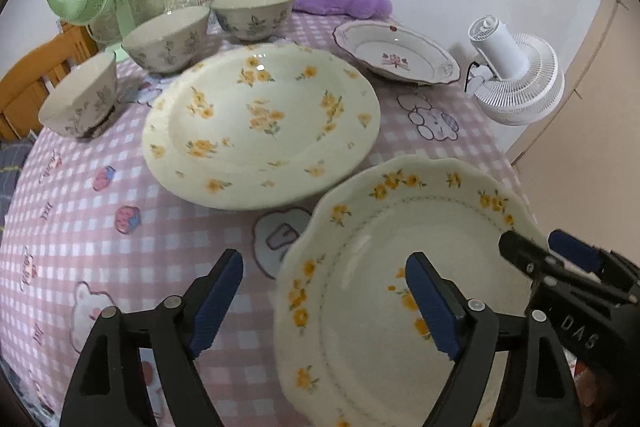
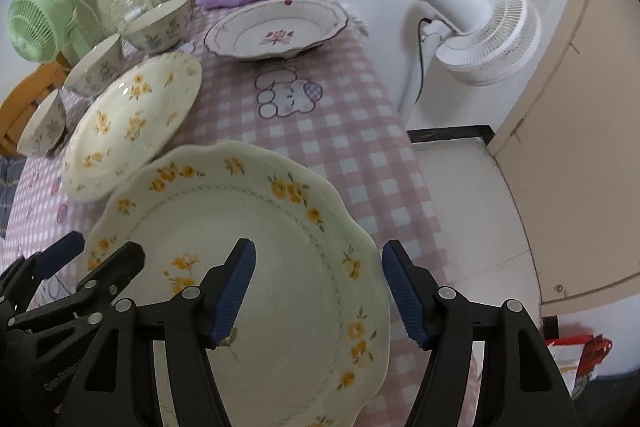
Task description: Organize plates and bowls
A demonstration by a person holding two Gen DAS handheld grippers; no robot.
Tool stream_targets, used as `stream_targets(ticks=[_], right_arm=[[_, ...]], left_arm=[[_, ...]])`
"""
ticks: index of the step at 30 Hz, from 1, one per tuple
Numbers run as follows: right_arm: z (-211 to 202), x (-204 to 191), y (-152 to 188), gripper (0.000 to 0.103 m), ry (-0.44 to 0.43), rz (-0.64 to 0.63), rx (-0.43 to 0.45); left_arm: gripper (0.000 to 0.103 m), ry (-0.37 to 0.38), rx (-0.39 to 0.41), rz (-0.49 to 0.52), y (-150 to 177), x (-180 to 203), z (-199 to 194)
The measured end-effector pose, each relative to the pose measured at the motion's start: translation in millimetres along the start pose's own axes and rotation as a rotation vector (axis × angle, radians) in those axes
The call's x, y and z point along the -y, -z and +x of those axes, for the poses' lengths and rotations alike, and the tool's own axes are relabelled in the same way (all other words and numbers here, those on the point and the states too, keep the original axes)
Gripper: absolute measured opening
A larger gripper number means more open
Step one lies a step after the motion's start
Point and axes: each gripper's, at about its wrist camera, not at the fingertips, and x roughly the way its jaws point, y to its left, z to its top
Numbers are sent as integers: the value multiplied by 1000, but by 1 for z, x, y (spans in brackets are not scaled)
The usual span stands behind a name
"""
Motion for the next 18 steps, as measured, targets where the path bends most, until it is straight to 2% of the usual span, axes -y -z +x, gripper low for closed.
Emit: stream_targets(ticks=[10,18], right_arm=[[-31,-41,-8,74,3,13,74],[-45,-86,-13,74,21,38,94]], left_arm=[[86,20,54,47,-11,-36,-31],[86,23,53,66,-24,-78,-45]])
